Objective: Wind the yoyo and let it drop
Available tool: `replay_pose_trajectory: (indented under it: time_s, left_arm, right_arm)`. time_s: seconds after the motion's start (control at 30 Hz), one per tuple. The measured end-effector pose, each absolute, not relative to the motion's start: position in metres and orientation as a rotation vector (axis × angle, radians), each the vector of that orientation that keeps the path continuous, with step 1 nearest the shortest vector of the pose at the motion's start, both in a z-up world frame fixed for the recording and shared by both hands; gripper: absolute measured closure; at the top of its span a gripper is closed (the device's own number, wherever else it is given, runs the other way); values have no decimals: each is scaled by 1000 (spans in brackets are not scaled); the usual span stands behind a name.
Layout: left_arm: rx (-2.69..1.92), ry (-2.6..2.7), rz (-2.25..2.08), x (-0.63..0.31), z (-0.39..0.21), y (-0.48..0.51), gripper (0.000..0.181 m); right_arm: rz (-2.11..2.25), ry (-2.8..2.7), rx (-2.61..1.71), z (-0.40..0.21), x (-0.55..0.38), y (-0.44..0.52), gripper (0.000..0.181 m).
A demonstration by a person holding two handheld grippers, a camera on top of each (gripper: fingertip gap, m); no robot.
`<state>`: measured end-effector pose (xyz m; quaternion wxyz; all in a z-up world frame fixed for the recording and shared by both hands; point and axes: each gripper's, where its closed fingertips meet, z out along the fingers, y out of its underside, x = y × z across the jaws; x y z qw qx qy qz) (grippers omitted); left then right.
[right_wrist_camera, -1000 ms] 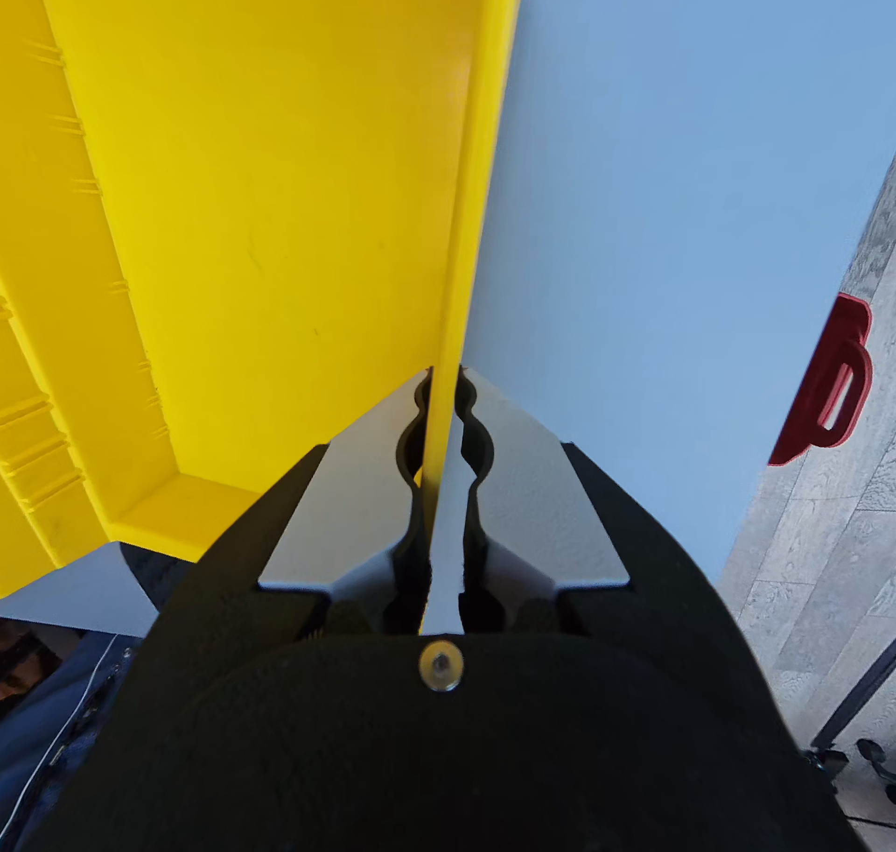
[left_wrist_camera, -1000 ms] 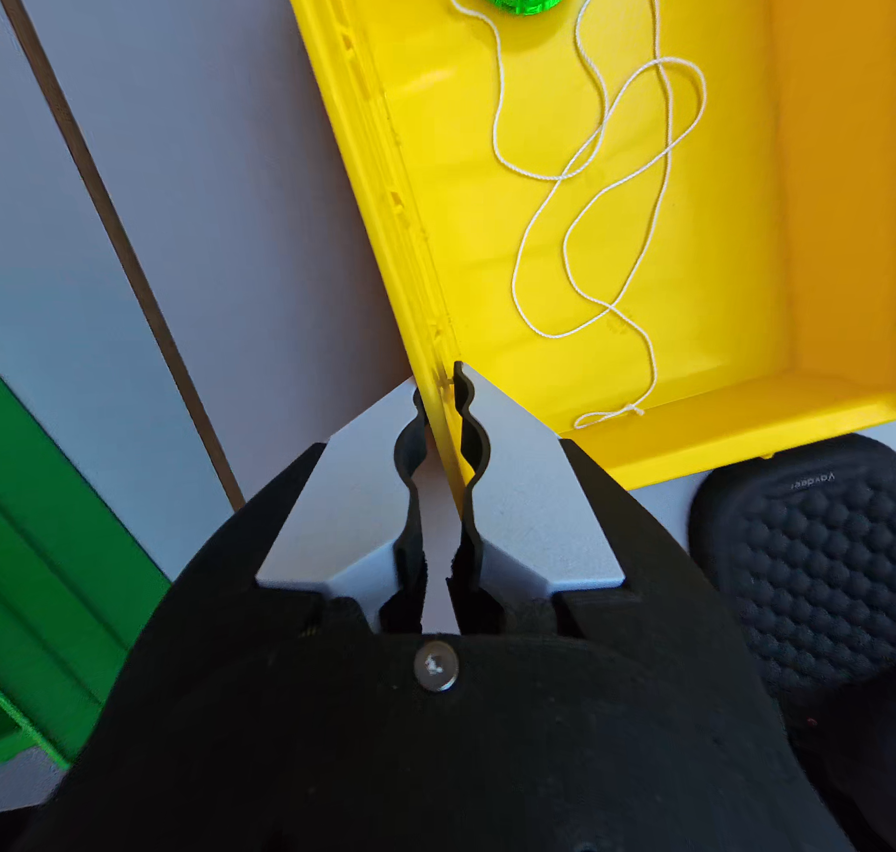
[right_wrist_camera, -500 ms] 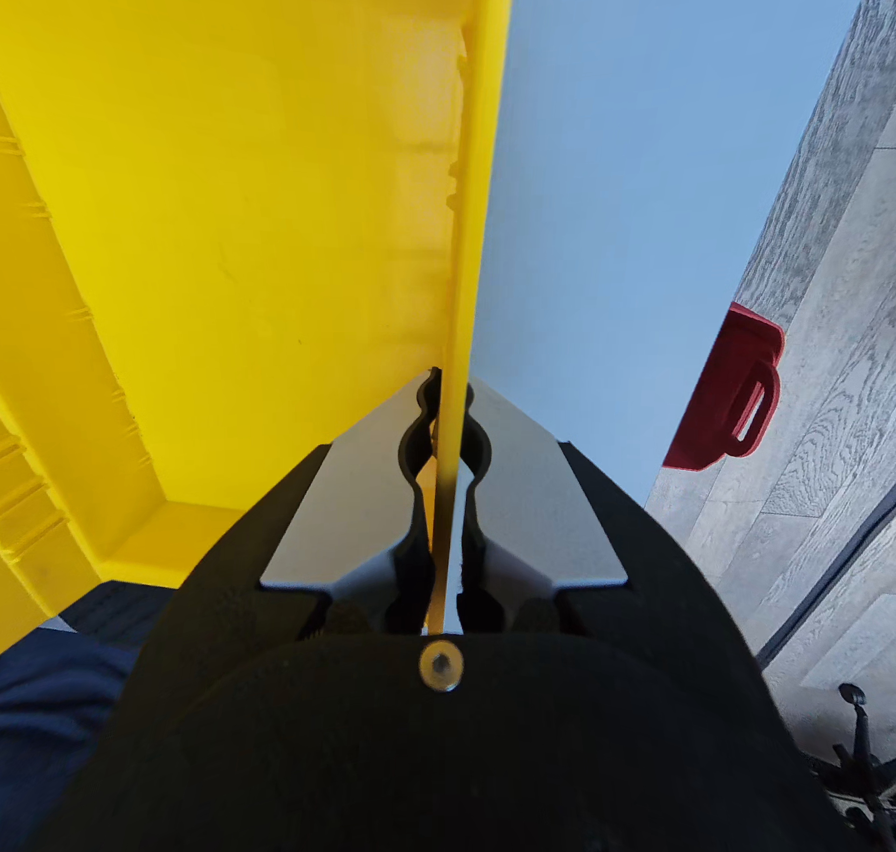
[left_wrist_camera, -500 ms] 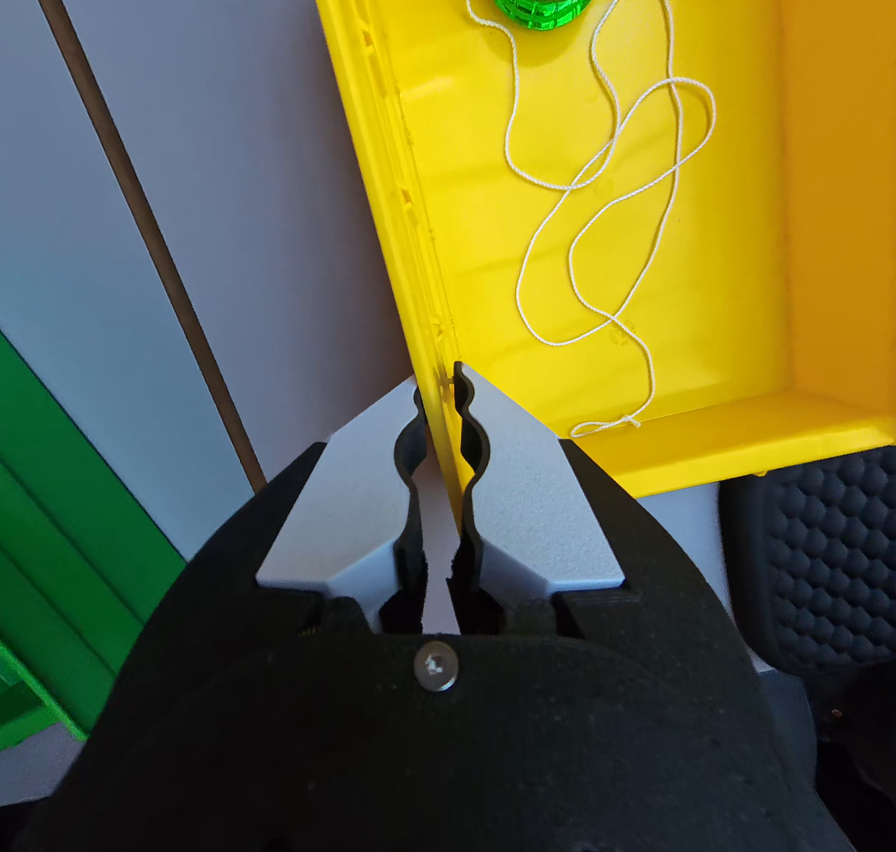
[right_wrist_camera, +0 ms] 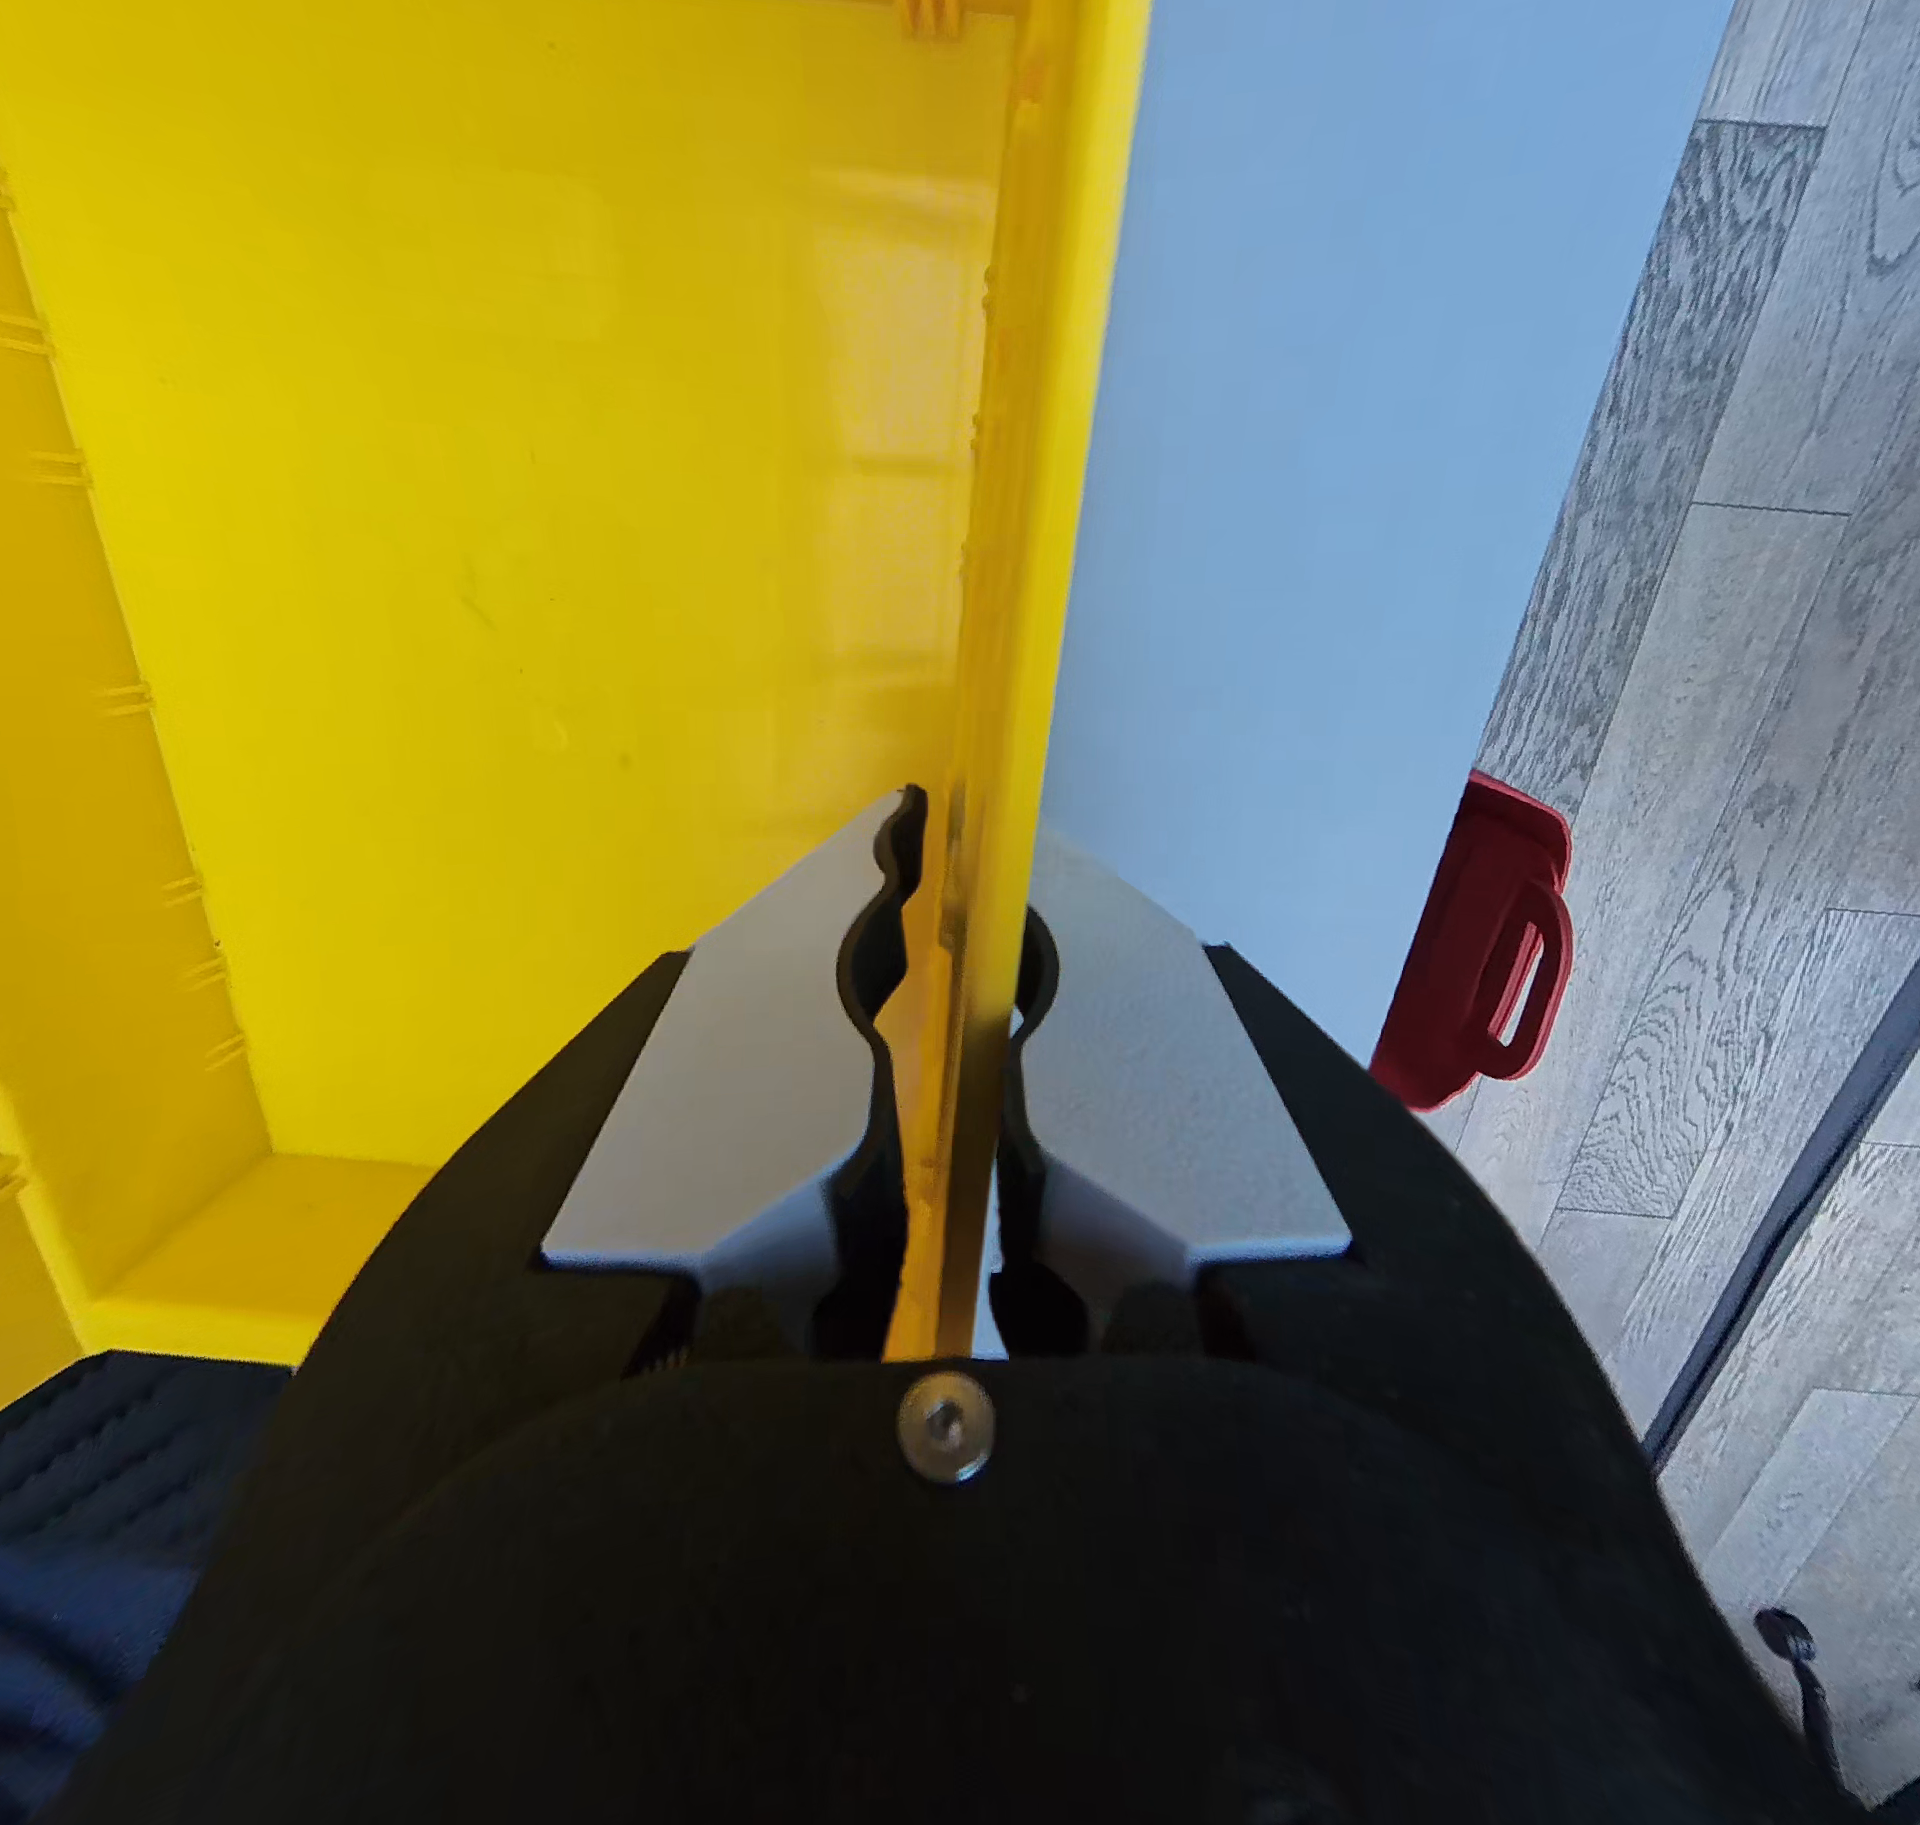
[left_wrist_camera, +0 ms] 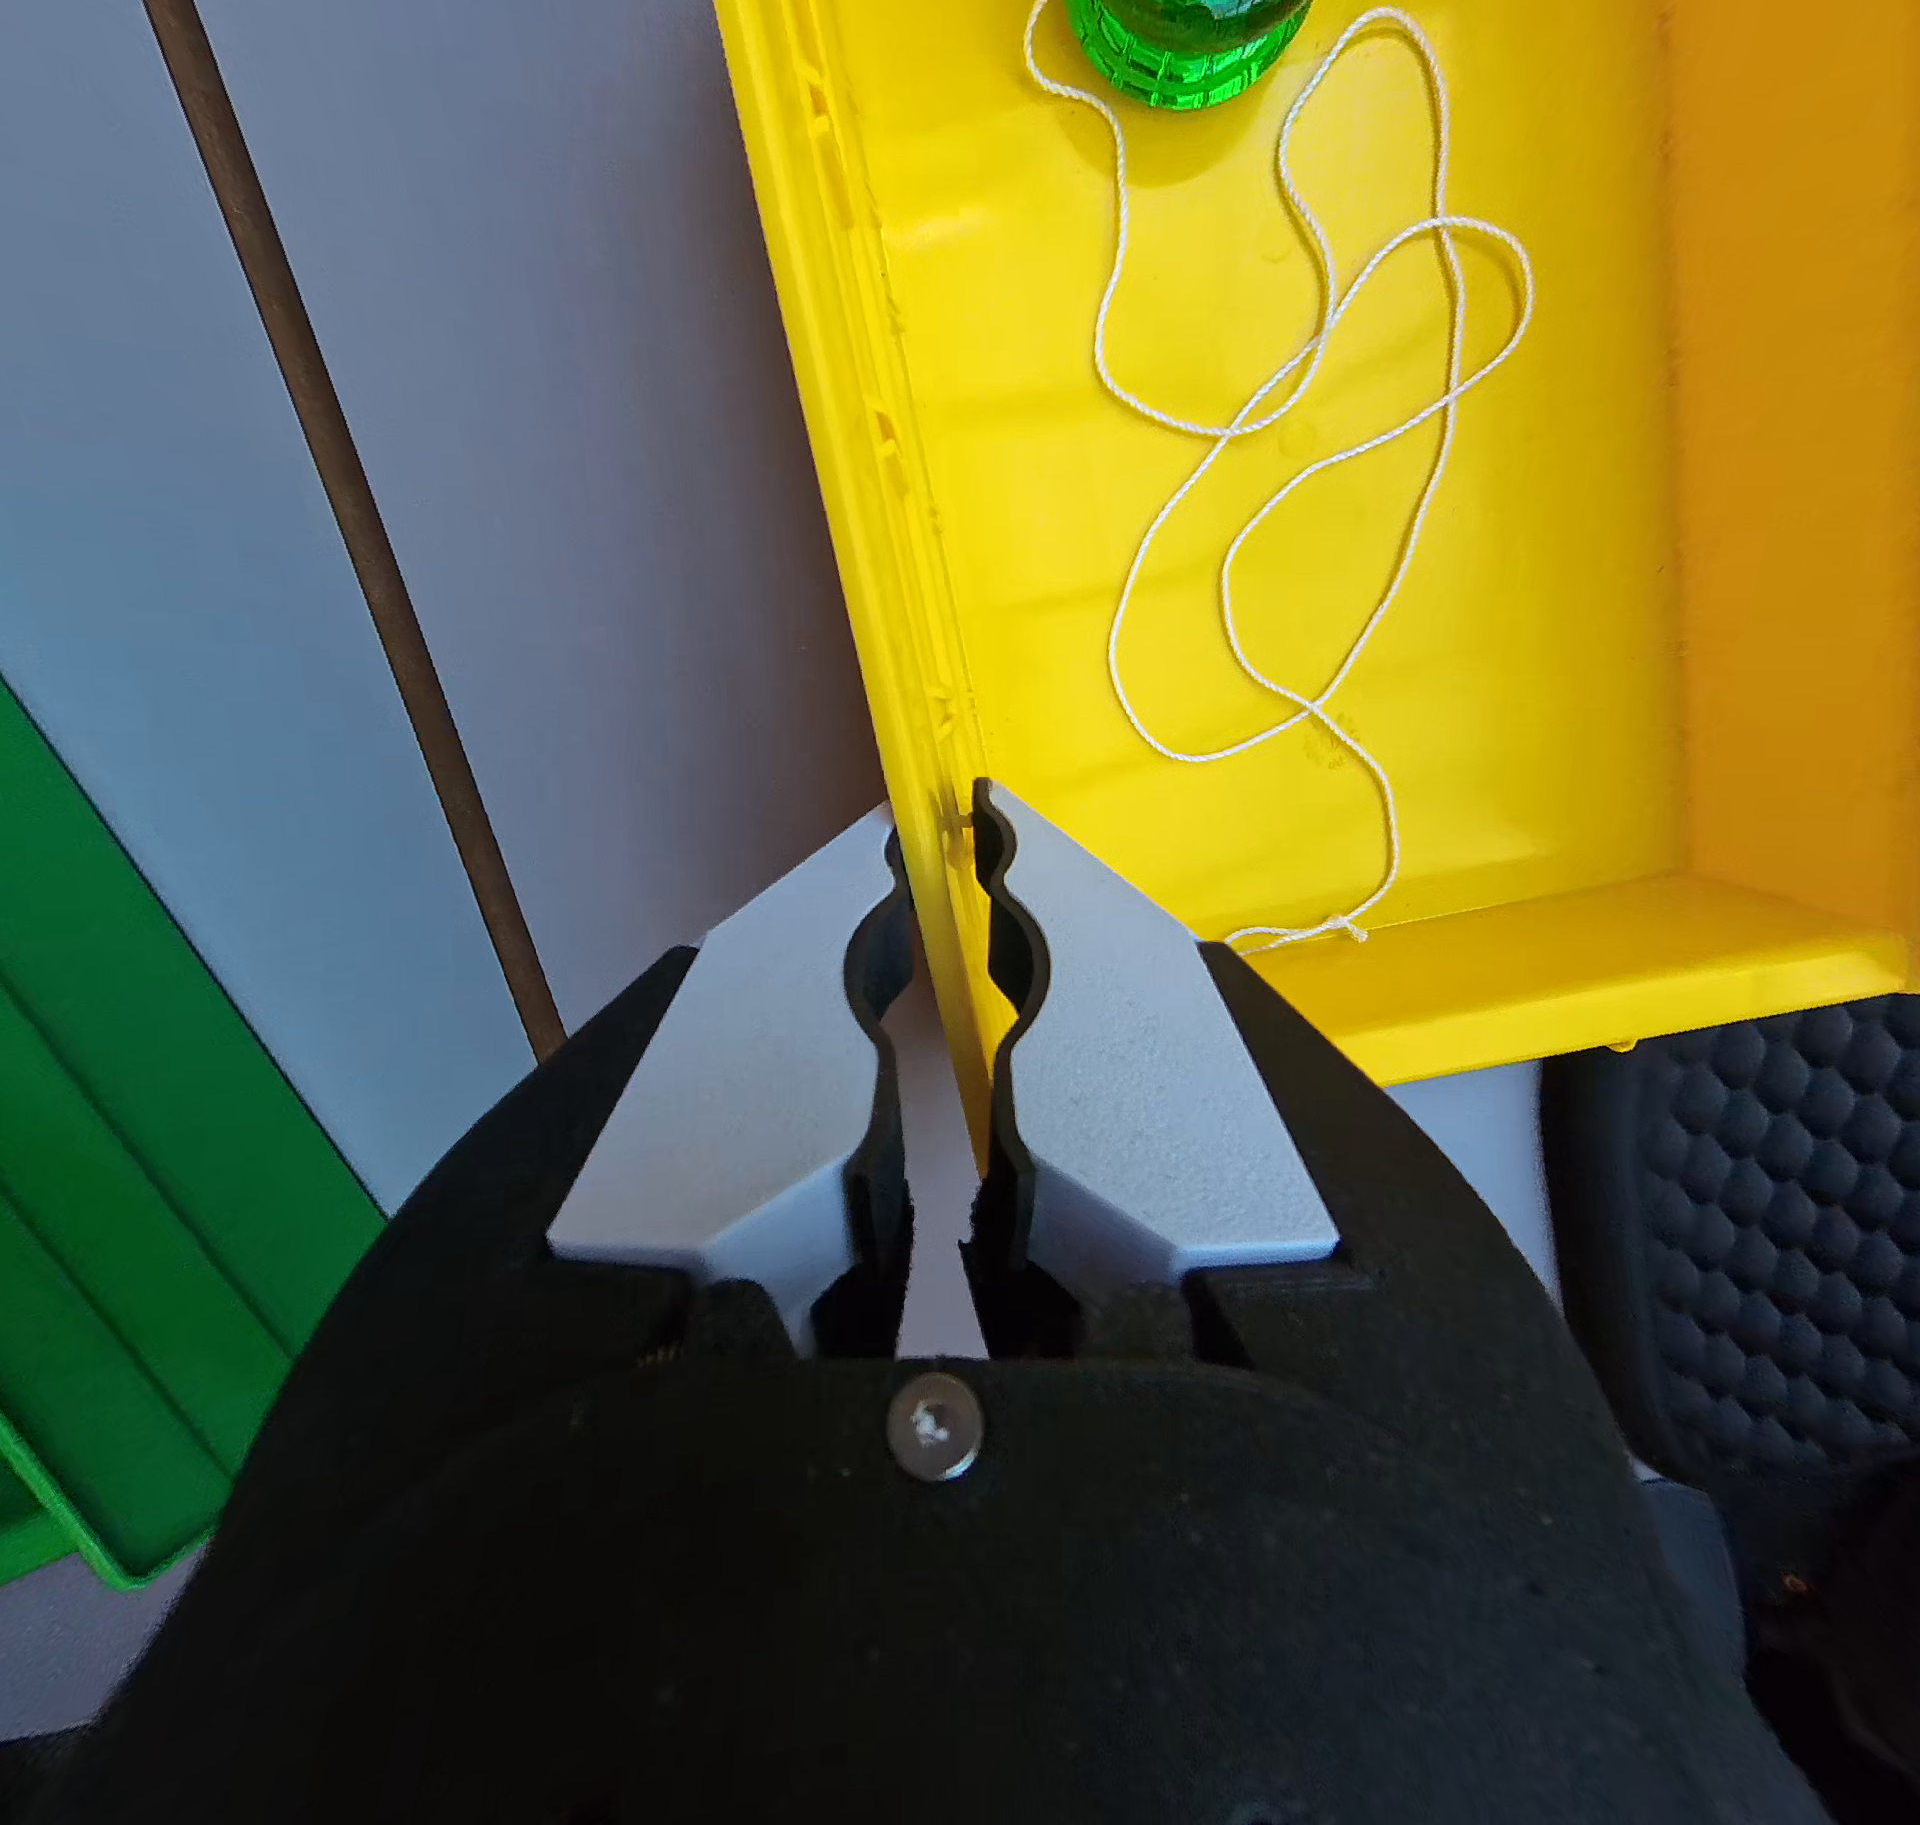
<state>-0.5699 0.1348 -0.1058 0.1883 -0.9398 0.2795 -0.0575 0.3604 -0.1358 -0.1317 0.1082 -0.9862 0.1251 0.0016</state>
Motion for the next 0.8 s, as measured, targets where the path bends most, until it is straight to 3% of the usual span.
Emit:
replay_pose_trajectory:
  time_s: [0.03,0.2,0.37,0.6,0.8]
  left_arm:
    - [-2635,779,-165,-570,-105,135,176]
    - [-2579,670,-325,-563,-78,135,145]
    - [-2421,571,-411,-558,3,146,122]
    - [-2082,576,-220,-530,176,152,101]
    - [-1708,573,-166,-460,332,125,58]
  right_arm:
    - [2,370,-2884,-129,360,-136,170]
    - [55,388,-2716,-94,357,-129,156]
    - [-40,389,-2539,-22,372,-132,144]
    - [-334,332,-2147,148,383,-132,112]
    - [-468,231,-1735,313,318,-121,89]
